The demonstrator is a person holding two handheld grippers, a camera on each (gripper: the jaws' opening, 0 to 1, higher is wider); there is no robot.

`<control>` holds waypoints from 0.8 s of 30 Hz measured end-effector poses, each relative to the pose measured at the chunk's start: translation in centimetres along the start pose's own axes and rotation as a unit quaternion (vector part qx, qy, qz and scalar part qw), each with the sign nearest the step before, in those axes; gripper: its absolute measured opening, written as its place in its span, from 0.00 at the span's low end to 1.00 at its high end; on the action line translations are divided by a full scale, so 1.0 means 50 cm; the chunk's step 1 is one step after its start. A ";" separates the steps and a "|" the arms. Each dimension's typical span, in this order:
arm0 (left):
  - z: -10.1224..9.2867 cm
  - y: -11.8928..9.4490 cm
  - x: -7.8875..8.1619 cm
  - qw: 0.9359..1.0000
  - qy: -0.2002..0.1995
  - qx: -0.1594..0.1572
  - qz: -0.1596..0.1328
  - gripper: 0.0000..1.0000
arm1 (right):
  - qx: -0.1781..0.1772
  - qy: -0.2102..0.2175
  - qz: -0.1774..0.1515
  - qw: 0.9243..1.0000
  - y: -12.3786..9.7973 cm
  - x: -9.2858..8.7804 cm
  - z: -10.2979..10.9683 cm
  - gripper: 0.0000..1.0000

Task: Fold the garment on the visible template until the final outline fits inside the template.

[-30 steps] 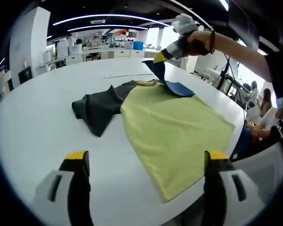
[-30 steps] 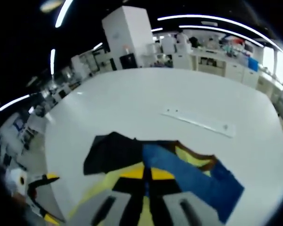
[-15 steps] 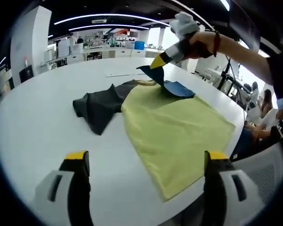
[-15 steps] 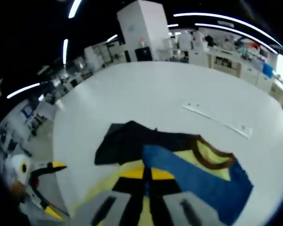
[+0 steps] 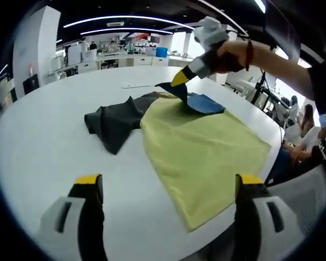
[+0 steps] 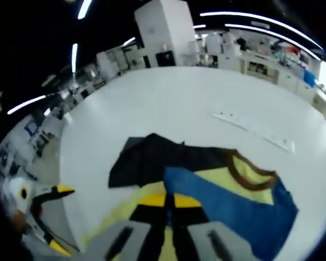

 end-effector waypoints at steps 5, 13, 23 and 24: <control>-0.001 0.001 -0.003 1.000 0.000 -0.001 0.003 0.99 | -0.001 0.028 -0.001 1.000 0.021 -0.016 -0.004 0.00; -0.002 0.003 -0.006 1.000 0.004 -0.005 0.007 0.99 | 0.008 0.056 0.010 0.998 0.061 -0.050 0.002 0.00; -0.001 0.006 -0.011 1.000 0.000 -0.006 0.010 0.99 | 0.023 0.063 0.038 0.997 0.099 -0.096 0.010 0.00; -0.001 0.006 -0.011 1.000 0.000 -0.006 0.010 0.99 | 0.028 0.067 0.040 0.997 0.099 -0.098 0.012 0.00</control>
Point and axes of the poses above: the point that each gripper's makers call its tool centre point, and the gripper's own axes: y roughly forward along the fingers, z roughly to its left, x roughly out of its top, the point moved 3 cm from there along -y, roughly backward along the fingers, and after that the axes turned 14 degrees about y, right-handed, at the moved point
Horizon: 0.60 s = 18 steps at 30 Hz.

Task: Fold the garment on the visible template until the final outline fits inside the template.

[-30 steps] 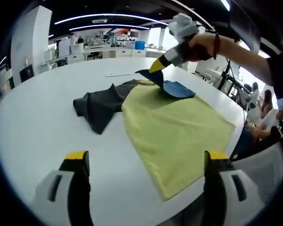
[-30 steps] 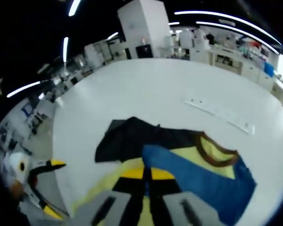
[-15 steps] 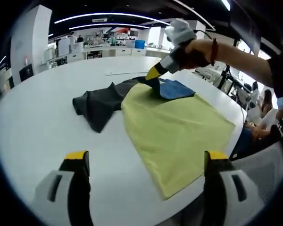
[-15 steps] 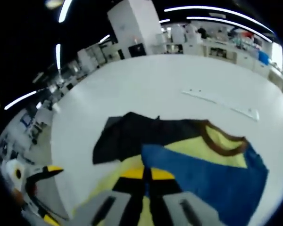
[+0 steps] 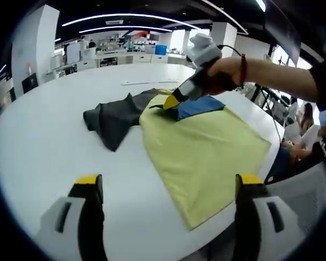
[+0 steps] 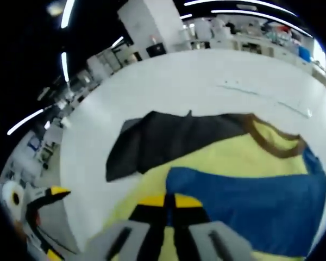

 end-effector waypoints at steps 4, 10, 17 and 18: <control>0.000 0.004 0.003 1.000 0.002 -0.002 -0.002 0.99 | 0.045 0.026 0.019 0.998 0.003 -0.016 0.024 0.00; 0.002 0.008 0.001 1.000 0.003 -0.005 -0.004 0.99 | 0.031 0.009 0.024 0.999 0.003 -0.022 0.017 0.14; 0.003 0.008 0.000 1.000 0.023 -0.005 0.002 0.99 | 0.035 -0.020 -0.009 0.999 -0.016 -0.008 0.022 0.45; 0.006 0.008 0.000 1.000 0.024 -0.005 0.003 0.99 | 0.033 -0.027 -0.015 0.999 -0.020 -0.006 0.020 0.49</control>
Point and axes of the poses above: the point that each gripper's makers call its tool centre point, and the gripper's own axes: y roughly forward along the fingers, z roughly to its left, x roughly out of its top, the point moved 3 cm from there along -y, roughly backward along the fingers, and after that the axes turned 14 degrees about y, right-handed, at the moved point
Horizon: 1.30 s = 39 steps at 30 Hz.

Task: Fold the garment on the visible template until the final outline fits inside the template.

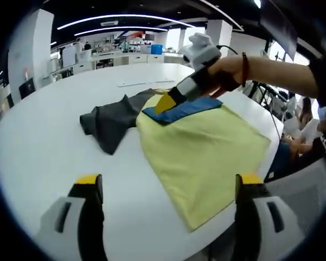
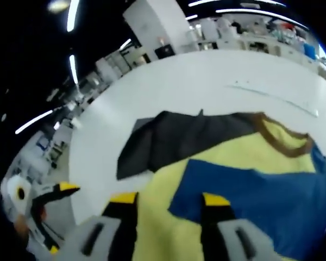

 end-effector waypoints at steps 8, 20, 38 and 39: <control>0.008 -0.001 0.000 1.000 0.000 0.008 -0.001 0.99 | -0.013 -0.015 -0.025 0.999 -0.040 0.008 -0.032 0.75; 0.006 0.003 0.027 1.000 0.002 0.017 -0.022 0.99 | -0.061 -0.028 -0.060 0.996 -0.131 0.000 -0.127 0.93; -0.008 0.004 0.042 1.000 0.009 0.009 -0.016 0.99 | -0.118 0.031 -0.111 0.986 -0.288 -0.027 -0.306 0.89; -0.008 0.004 0.042 1.000 0.009 0.008 -0.016 0.99 | -0.122 0.033 -0.112 0.986 -0.294 -0.029 -0.316 0.88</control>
Point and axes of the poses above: the point that each gripper's makers call its tool centre point, and the gripper's own axes: y roughly forward along the fingers, z roughly to its left, x roughly out of its top, the point moved 3 cm from there along -y, roughly backward along the fingers, and after that the axes turned 14 degrees about y, right-handed, at the moved point
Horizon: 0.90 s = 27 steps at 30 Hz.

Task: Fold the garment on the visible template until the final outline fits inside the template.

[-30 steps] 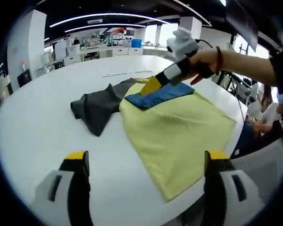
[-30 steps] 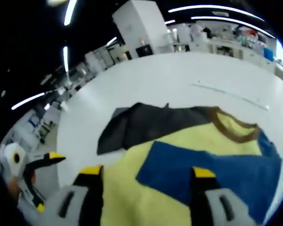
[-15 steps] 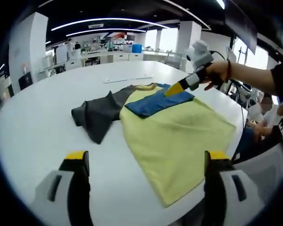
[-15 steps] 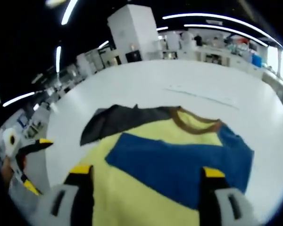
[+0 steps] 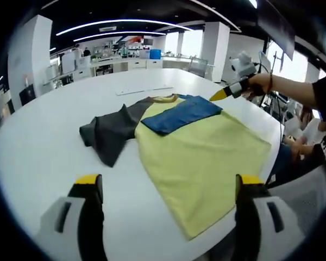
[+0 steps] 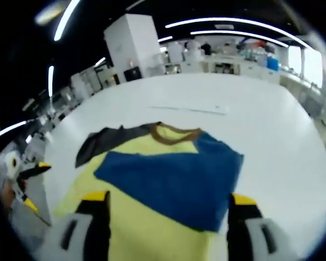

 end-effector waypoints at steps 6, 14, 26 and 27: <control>-0.004 0.001 0.005 1.000 0.004 -0.005 0.001 0.99 | -0.012 0.007 0.004 1.000 -0.013 -0.010 -0.036 0.78; -0.006 0.004 0.008 1.000 0.002 -0.006 0.002 0.99 | -0.031 0.000 0.009 0.999 -0.022 -0.031 -0.075 0.52; -0.007 0.007 0.009 1.000 0.000 -0.005 0.006 0.99 | -0.056 -0.020 0.028 0.998 -0.021 -0.062 -0.121 0.18; -0.007 0.007 0.010 1.000 0.001 -0.005 0.006 0.99 | -0.058 -0.020 0.028 0.998 -0.018 -0.061 -0.128 0.17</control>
Point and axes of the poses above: the point that each gripper's makers call its tool centre point, and the gripper's own axes: y roughly forward along the fingers, z roughly to its left, x roughly out of its top, the point moved 3 cm from there along -y, roughly backward along the fingers, and after that the axes turned 14 degrees about y, right-handed, at the moved point
